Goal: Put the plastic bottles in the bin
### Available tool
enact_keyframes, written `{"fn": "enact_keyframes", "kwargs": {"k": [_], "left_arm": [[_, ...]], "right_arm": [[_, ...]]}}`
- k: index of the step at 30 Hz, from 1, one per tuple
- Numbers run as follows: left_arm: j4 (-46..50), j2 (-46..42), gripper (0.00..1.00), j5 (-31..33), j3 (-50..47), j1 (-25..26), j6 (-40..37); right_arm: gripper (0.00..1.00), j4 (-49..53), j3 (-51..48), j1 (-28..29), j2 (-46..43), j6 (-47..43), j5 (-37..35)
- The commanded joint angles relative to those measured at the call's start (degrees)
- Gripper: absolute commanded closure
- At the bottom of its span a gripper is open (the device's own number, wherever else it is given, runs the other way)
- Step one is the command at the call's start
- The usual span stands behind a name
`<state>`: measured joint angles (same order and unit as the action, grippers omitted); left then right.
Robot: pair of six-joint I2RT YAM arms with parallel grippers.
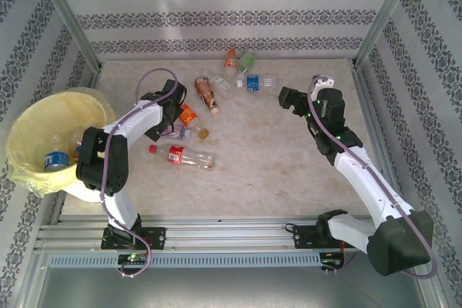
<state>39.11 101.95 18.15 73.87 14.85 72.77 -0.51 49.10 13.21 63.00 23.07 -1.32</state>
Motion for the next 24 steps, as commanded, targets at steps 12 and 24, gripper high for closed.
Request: {"fn": "enact_keyframes", "kwargs": {"k": [12,24], "left_arm": [[-9.44,8.88,0.16,0.16,-0.66,-2.25,6.39],[-21.88,9.91,0.45,-3.58,0.90,-2.32,-5.09]], "right_arm": [[0.02,3.90,-1.38,-0.73,-4.61,-3.51,-3.45],[0.02,4.63,-1.73,-0.91,-5.42,-3.91,-4.34]]}}
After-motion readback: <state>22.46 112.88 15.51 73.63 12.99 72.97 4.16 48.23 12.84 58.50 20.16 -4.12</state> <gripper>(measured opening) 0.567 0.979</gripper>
